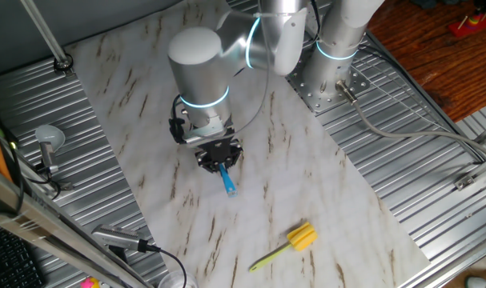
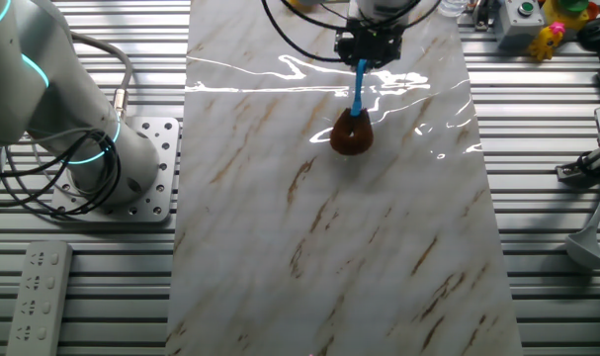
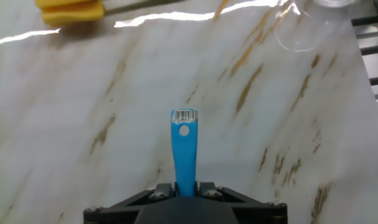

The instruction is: Scrub the table with a brush

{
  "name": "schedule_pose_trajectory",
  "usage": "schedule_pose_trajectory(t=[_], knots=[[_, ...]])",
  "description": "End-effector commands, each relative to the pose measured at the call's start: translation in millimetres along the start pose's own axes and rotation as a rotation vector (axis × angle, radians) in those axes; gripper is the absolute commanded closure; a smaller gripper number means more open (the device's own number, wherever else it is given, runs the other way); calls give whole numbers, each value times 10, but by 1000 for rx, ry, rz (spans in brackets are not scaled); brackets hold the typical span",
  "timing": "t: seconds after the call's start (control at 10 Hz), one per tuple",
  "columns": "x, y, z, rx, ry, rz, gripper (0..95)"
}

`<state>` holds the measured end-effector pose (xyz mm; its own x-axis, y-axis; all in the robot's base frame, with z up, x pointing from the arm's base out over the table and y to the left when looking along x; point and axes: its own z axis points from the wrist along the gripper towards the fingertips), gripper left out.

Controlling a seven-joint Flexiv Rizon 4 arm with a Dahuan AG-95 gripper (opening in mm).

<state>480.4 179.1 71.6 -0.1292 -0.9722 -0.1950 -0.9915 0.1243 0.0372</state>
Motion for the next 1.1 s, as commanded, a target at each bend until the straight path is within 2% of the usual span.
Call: schedule_pose_trajectory(t=[0.1,0.4,0.7,1.0,1.1], knots=[[50,-47,37,-3,-17,-12,950],[62,-117,94,-2,-28,-10,950],[94,-115,152,-5,-52,-9,950],[192,44,170,-5,-62,-10,950],[238,160,159,-4,-62,-6,950]])
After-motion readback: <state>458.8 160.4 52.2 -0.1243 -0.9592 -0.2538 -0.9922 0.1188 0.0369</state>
